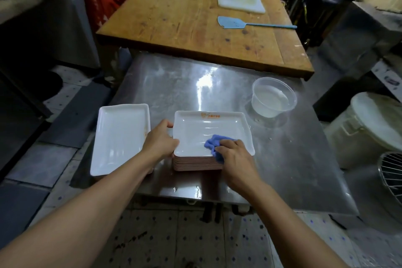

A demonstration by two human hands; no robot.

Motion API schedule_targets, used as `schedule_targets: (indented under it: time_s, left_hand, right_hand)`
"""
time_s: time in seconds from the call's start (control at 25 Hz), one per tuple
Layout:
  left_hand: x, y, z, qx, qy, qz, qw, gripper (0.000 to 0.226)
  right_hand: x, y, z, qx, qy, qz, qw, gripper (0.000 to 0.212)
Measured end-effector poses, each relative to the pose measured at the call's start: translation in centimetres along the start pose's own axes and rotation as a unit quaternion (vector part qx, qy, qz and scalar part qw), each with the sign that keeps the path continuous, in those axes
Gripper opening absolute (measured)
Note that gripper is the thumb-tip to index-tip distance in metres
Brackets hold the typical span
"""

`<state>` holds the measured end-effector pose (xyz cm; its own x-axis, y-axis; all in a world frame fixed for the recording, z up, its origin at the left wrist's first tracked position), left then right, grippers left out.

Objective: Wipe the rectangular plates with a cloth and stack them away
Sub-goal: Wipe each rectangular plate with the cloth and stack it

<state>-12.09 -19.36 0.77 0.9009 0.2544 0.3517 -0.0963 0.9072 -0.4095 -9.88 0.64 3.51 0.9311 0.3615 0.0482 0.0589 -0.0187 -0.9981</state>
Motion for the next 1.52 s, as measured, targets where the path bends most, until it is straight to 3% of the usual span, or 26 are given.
schedule_targets:
  time_s: [0.2,0.4,0.56,0.76,0.92,1.28,1.52]
  left_hand:
    - [0.3,-0.1,-0.2,0.070,0.006,-0.037,0.997,0.034]
    - [0.4,0.1,-0.1,0.088,0.017,-0.048,0.995,0.040]
    - [0.6,0.2,-0.3,0.105,0.020,-0.046,0.993,0.035]
    - [0.9,0.1,-0.4,0.122,0.024,-0.047,0.991,0.032]
    - [1.1,0.3,-0.2,0.114,0.028,-0.032,0.993,0.032]
    - [0.5,0.7,0.4,-0.077,0.044,0.019,0.996,0.044]
    - [0.4,0.9,0.8,-0.116,0.034,0.036,0.992,0.046]
  right_hand:
    - [-3.9,0.3,-4.2,-0.089,-0.091,0.001,0.992,0.024]
    - [-8.4,0.0,-4.7,-0.090,-0.064,0.016,0.994,0.032]
    - [-7.8,-0.4,-5.2,-0.173,-0.054,0.005,0.983,0.031]
    - [-4.6,-1.4,-5.7,-0.220,-0.133,-0.029,0.966,0.021]
    - [-3.0,-0.9,-5.7,-0.112,-0.176,-0.035,0.977,0.025]
    - [0.6,-0.5,1.4,0.071,-0.051,0.021,0.996,0.039]
    - [2.0,-1.2,5.9,0.166,-0.005,0.024,0.986,0.036]
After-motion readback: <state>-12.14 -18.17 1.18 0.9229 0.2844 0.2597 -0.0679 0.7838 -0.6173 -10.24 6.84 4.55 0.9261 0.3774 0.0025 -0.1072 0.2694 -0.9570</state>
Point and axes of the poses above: each hand's wrist, its own x-axis away from the middle knuckle, its own y-axis out of the palm, z = x × y, the point moved 4 cm from there along -x, towards the middle knuckle, and after that the axes turned 12 degrees about x, right-handed, at the moved point
